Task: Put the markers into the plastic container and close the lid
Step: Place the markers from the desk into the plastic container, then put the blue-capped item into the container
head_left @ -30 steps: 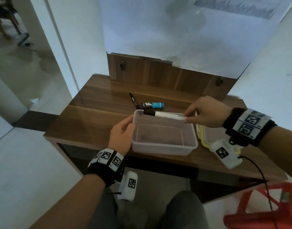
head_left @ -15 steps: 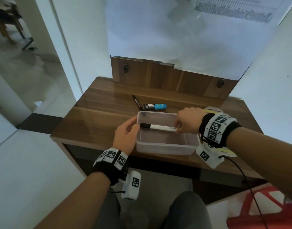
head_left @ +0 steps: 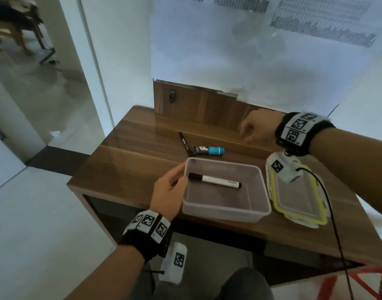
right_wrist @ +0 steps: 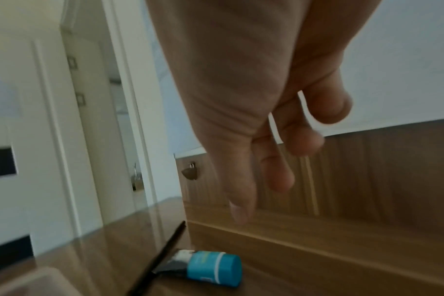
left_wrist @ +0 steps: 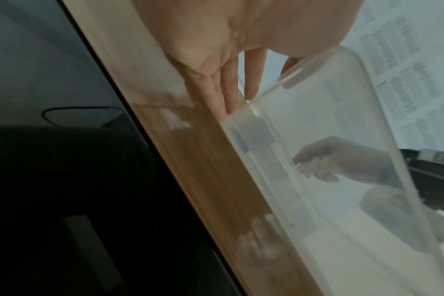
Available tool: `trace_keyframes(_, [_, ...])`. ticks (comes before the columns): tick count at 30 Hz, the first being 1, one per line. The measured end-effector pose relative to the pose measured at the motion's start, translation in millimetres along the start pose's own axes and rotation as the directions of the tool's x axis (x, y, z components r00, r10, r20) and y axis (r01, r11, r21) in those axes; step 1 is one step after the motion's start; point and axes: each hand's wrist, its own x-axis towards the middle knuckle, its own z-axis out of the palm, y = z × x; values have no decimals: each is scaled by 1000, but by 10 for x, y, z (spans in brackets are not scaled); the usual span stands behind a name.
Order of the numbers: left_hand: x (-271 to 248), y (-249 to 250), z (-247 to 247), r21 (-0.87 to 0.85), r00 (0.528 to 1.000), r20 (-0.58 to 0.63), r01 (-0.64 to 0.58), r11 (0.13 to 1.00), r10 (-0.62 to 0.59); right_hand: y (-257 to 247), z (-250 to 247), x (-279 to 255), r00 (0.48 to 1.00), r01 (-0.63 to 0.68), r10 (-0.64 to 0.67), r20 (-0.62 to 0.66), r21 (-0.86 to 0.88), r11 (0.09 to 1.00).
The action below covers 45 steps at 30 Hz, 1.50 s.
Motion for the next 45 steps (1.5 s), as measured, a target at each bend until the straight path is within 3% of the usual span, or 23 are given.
trace_keyframes(4, [28,-64,-5,-10,999,-43,-5,1000,4,-154,88,336,997,34,-32,76,-30,999])
trace_keyframes(9, [91,-70,-35,-49,998,-50,47,998,-49,-358,331,674,955,113,-118,272,35,993])
trace_keyframes(15, [104,-86,-5,-40,995,-94,42,998,-46,-405,386,856,915,87,-90,393,26,996])
trace_keyframes(19, [100,-95,-18,-35,996,-83,41,999,-44,-390,325,757,930,91,-91,356,16,996])
trace_keyframes(24, [76,-9,-13,-77,992,-83,85,993,-91,-299,36,269,972,119,-140,189,116,986])
trace_keyframes(29, [218,61,-5,-361,955,-143,196,912,-261,-324,69,-445,968,192,-207,143,115,975])
trace_keyframes(34, [283,152,14,-238,963,-95,222,945,-250,-525,505,-821,939,211,-228,256,95,973])
trace_keyframes(40, [183,101,58,-98,986,-84,133,986,-141,-582,748,-827,959,134,-135,251,19,991])
trace_keyframes(45, [200,79,101,47,989,-133,65,997,-59,-597,769,-885,982,59,-66,175,46,997])
